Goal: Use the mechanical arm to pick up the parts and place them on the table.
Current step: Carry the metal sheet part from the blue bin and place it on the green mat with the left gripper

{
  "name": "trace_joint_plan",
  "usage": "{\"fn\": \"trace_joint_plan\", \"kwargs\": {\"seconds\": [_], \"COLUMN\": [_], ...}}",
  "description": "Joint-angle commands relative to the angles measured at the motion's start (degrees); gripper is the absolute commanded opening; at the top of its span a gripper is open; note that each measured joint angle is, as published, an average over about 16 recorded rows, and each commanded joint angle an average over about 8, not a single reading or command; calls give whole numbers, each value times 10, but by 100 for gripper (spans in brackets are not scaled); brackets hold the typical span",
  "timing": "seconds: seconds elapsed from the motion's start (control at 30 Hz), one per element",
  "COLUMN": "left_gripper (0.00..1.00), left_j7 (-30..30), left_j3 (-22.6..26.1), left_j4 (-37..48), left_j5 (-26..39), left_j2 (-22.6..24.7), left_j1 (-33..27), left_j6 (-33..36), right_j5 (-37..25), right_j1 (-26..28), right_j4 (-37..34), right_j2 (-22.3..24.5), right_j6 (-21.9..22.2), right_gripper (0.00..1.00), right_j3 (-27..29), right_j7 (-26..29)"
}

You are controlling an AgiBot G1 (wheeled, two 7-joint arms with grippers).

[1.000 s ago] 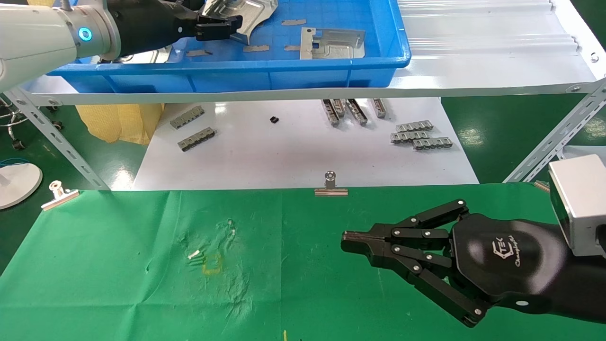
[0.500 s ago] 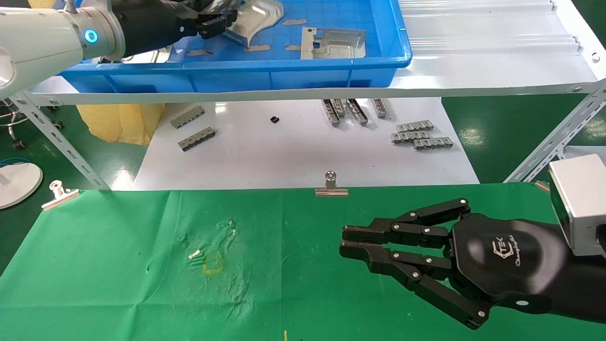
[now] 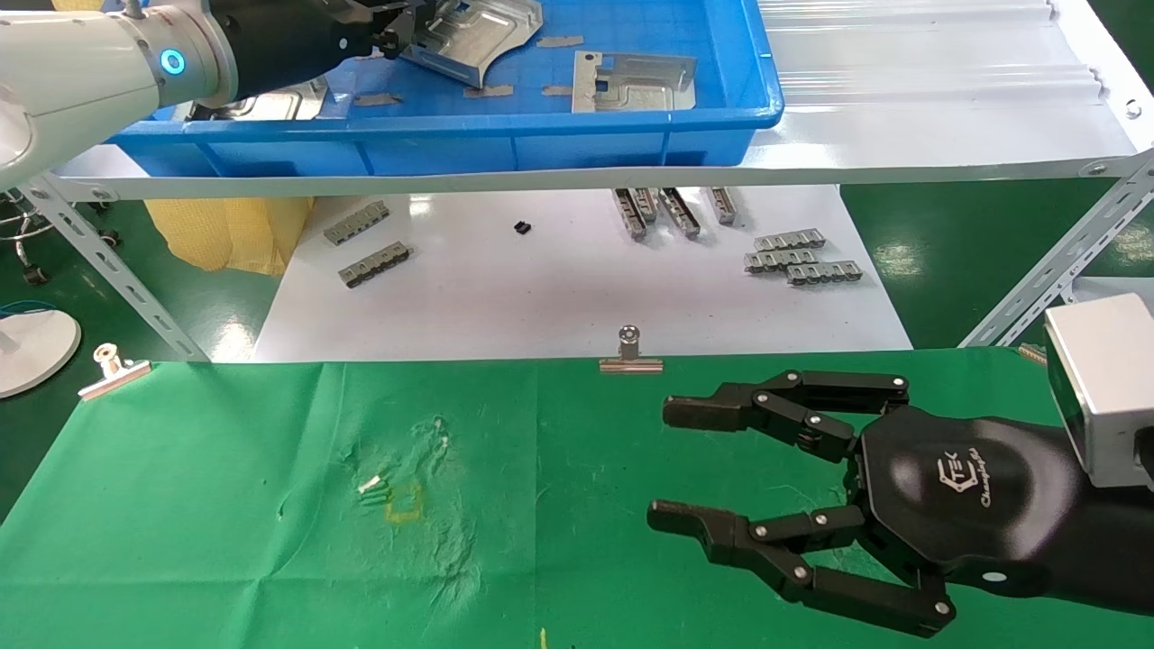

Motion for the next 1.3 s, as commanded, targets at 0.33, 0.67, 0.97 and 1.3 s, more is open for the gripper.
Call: {"fn": "trace_joint_plan", "kwargs": {"seconds": [0.33, 0.67, 0.97, 1.3], "left_gripper": [0, 0, 0, 0], "left_j7": [4, 34, 79, 135], "left_j3": [-4, -16, -25, -22], "left_j4": [-5, -29, -49, -59], "left_j5": [-6, -25, -43, -45], "left_j2": [-7, -58, -114, -153], "left_j1": [-8, -14, 0, 13], "left_j6": [15, 165, 349, 466], "right_j5": [0, 0, 0, 0], "right_j1": [0, 0, 0, 0], "right_j4": [0, 0, 0, 0], "right_j2": [0, 0, 0, 0], "right_j6": [0, 0, 0, 0], "right_gripper": [100, 100, 100, 100], "right_j3": [0, 0, 0, 0], "right_j7": [0, 0, 0, 0]}}
